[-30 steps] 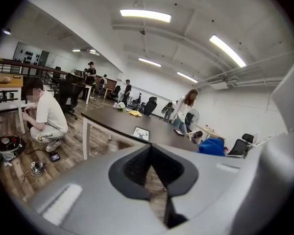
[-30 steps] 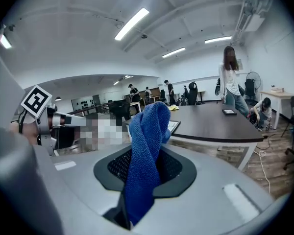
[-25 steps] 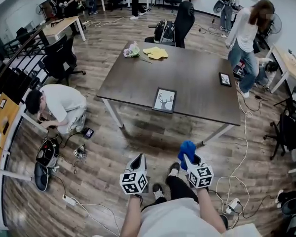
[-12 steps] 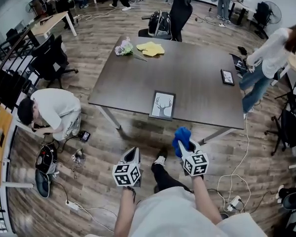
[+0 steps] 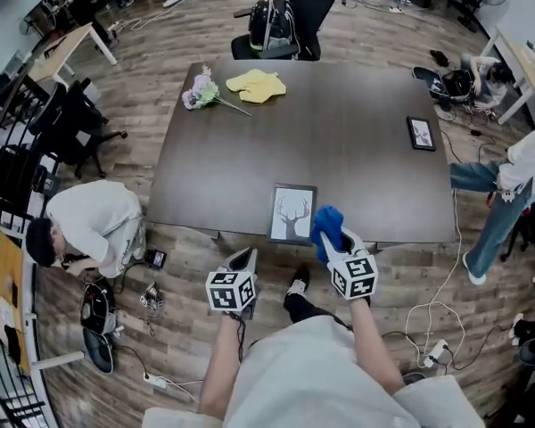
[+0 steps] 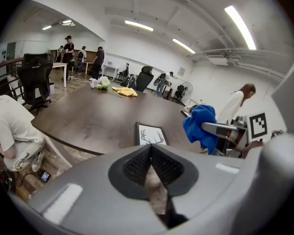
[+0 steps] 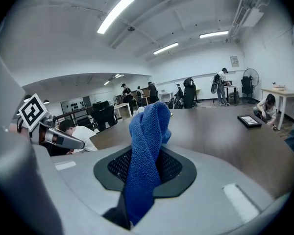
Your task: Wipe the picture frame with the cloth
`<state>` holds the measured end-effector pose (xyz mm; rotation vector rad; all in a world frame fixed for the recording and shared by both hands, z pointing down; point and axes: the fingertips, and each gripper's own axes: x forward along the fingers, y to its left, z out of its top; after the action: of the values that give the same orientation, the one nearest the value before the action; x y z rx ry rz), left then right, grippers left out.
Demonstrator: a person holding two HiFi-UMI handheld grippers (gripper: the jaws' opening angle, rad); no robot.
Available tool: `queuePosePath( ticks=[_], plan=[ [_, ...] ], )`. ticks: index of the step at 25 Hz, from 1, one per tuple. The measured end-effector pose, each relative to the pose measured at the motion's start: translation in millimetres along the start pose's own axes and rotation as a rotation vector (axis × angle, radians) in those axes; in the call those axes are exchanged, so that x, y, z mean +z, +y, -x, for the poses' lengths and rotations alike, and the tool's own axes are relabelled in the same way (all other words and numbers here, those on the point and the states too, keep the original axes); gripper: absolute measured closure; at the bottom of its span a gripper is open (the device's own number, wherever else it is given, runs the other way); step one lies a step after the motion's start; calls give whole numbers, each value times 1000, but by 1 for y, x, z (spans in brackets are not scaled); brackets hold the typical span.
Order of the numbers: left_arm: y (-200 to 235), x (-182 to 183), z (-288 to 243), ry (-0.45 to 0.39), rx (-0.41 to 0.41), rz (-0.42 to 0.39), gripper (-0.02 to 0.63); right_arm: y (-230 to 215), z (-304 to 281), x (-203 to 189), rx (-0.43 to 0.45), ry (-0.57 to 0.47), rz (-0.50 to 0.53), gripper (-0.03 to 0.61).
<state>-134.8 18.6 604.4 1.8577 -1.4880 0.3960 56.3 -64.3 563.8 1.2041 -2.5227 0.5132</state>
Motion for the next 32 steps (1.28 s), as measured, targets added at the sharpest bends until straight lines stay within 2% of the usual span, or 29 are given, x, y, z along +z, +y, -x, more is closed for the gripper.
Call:
queuePosePath(
  ticks=[4, 6, 9, 11, 15, 17, 20, 27, 32],
  plan=[
    [14, 9, -43, 86, -6, 1, 552, -16, -45, 8, 25, 36, 8, 489],
    [18, -1, -59, 136, -21, 26, 509, -17, -63, 5, 42, 65, 20, 489],
    [32, -25, -82, 210, -21, 91, 503, -10, -87, -1, 80, 105, 62, 489],
    [39, -45, -97, 263, -38, 171, 482, -6, -100, -4, 103, 129, 94, 489],
    [42, -74, -124, 323, -126, 382, 440, -4, -117, -16, 129, 186, 138, 489],
    [40, -78, -134, 333, -182, 452, 410, -5, -124, -24, 133, 221, 169, 489],
    [34, -81, -145, 360, -259, 517, 373, -5, -134, -36, 143, 267, 201, 489],
    [21, -84, -165, 423, -420, 648, 370, 5, -151, -56, 175, 328, 205, 489],
    [20, -85, -164, 440, -475, 704, 390, 7, -157, -61, 176, 343, 204, 489]
  ],
)
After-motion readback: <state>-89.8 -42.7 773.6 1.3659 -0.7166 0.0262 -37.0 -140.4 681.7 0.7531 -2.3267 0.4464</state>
